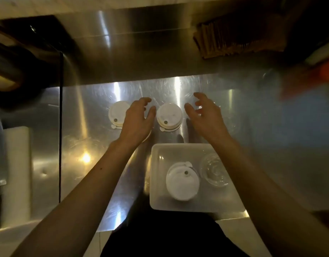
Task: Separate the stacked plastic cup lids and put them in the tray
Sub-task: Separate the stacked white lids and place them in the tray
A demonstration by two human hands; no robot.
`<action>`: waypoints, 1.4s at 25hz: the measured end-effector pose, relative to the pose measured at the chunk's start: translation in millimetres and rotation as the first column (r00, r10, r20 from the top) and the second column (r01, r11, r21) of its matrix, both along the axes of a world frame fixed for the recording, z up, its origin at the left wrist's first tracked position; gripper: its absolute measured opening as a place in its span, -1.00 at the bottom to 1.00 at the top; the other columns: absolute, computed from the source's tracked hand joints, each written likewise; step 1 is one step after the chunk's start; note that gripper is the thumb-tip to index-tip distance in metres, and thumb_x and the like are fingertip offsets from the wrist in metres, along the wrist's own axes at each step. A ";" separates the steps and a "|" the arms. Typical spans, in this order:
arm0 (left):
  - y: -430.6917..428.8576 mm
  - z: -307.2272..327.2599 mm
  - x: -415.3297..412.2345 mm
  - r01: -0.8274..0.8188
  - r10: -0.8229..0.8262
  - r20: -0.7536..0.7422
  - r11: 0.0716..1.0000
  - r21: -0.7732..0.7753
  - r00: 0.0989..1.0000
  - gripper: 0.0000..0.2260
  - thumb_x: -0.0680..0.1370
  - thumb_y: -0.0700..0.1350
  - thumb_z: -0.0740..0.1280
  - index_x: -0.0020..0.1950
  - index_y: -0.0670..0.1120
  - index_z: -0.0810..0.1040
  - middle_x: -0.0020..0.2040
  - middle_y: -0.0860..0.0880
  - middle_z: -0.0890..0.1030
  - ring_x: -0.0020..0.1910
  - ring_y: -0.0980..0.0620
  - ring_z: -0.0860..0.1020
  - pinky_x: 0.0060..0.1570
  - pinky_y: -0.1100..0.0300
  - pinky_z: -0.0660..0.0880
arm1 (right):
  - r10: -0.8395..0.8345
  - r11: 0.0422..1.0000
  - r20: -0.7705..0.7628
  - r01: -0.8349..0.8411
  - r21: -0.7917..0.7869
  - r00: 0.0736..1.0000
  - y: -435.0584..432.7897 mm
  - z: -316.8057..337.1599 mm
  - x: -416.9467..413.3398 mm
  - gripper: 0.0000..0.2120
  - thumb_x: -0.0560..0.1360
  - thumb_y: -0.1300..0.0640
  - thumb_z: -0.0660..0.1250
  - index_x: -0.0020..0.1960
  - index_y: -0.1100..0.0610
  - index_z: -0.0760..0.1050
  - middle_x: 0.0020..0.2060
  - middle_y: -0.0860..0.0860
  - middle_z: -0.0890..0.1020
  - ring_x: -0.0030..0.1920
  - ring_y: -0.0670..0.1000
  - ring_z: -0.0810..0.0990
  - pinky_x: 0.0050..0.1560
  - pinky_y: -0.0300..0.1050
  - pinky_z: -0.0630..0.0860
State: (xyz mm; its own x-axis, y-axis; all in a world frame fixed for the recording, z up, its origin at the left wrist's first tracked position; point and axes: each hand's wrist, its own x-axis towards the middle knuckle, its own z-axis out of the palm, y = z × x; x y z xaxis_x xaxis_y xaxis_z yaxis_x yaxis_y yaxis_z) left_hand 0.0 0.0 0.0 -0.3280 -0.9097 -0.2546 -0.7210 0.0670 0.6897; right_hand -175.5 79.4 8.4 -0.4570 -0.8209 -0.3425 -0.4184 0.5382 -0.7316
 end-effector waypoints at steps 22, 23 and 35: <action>-25.6 -47.5 -23.8 0.075 -0.088 0.096 0.989 0.127 0.992 -0.71 0.55 -0.20 0.32 0.27 -0.19 0.54 0.18 -0.14 0.62 0.13 0.00 0.58 -0.05 0.50 0.29 | -0.146 0.954 0.144 0.101 0.282 0.979 -18.3 -57.2 -2.1 -0.74 0.43 0.30 0.30 0.08 0.41 0.51 -0.05 0.35 0.66 0.00 0.32 0.64 0.06 0.07 0.59; -26.3 -47.6 -24.6 0.071 -0.084 0.096 0.989 0.129 0.992 -0.72 0.55 -0.20 0.32 0.26 -0.19 0.55 0.16 -0.14 0.63 0.09 0.04 0.57 -0.07 0.51 0.28 | -0.180 0.950 0.160 0.130 0.283 0.971 -19.7 -57.6 -1.9 -0.73 0.41 0.29 0.30 0.06 0.42 0.50 -0.06 0.38 0.65 -0.02 0.36 0.63 0.06 0.18 0.61; -21.4 -46.4 -27.6 -0.025 0.016 0.058 0.988 0.152 0.998 -0.69 0.54 -0.16 0.36 0.28 -0.15 0.55 0.15 -0.11 0.64 0.02 0.11 0.55 -0.06 0.42 0.37 | -0.346 0.917 0.300 0.252 0.311 0.889 -29.2 -46.6 5.5 -0.60 0.42 0.22 0.37 0.26 0.19 0.53 0.09 0.18 0.66 0.10 0.17 0.65 0.17 0.13 0.61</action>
State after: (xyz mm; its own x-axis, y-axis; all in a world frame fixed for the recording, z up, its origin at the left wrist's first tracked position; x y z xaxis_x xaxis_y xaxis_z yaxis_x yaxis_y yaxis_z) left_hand -27.6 -21.4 -46.4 -0.2908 -0.8652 -0.4085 -0.7591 -0.0513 0.6489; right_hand -170.0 50.2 -38.2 -0.4820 -0.5256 -0.7010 0.0437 0.7847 -0.6183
